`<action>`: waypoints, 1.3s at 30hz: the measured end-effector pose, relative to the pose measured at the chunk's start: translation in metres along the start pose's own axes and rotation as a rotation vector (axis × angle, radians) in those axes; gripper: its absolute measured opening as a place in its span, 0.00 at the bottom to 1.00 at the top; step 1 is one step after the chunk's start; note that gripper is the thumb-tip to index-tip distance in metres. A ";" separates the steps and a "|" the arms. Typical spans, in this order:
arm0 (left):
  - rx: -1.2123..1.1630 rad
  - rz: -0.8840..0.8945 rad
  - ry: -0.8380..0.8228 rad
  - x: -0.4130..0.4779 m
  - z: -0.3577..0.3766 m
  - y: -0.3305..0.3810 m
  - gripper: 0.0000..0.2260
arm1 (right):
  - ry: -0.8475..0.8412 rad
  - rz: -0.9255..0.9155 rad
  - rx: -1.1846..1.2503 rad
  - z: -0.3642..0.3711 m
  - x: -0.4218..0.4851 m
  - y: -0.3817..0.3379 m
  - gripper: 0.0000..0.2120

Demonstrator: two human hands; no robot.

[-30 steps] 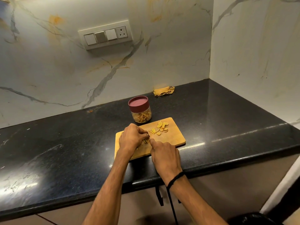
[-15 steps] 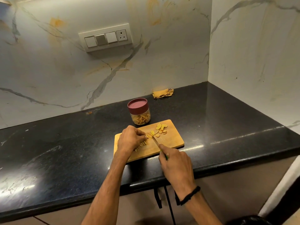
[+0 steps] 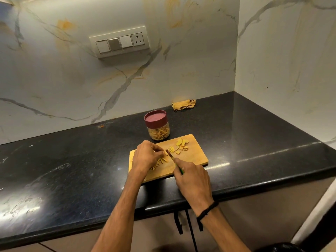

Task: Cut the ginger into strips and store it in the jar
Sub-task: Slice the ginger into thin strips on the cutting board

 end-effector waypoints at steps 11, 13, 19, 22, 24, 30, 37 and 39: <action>0.027 0.000 -0.003 0.001 0.004 0.002 0.08 | 0.023 -0.021 -0.024 0.008 0.007 -0.010 0.18; 0.034 -0.002 0.001 0.001 0.003 0.001 0.07 | 0.029 -0.024 -0.036 0.009 0.007 -0.011 0.19; 0.050 -0.010 0.001 0.002 0.003 0.001 0.07 | 0.038 -0.037 -0.054 0.010 0.008 -0.015 0.18; 0.043 -0.020 -0.001 0.002 0.003 0.001 0.07 | 0.044 -0.039 -0.062 0.012 0.008 -0.015 0.19; 0.040 -0.026 -0.002 0.002 0.003 0.001 0.07 | 0.051 -0.046 -0.075 0.012 0.008 -0.016 0.19; 0.034 -0.031 -0.044 0.003 0.005 0.000 0.06 | 0.050 -0.071 -0.156 0.014 0.010 -0.021 0.17; 0.071 -0.045 -0.034 0.003 0.007 0.002 0.06 | 0.034 -0.084 -0.234 0.018 0.009 -0.025 0.16; 0.068 -0.063 -0.033 0.003 0.007 0.001 0.06 | 0.034 -0.084 -0.240 0.017 0.006 -0.023 0.15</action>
Point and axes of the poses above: each hand's wrist, its own x-axis towards the middle knuckle, its own z-axis out of the palm, y = z × x, the point moved 9 cm from there along x, towards the middle knuckle, and after that the axes turned 12 degrees about z, right-handed, at the moved point
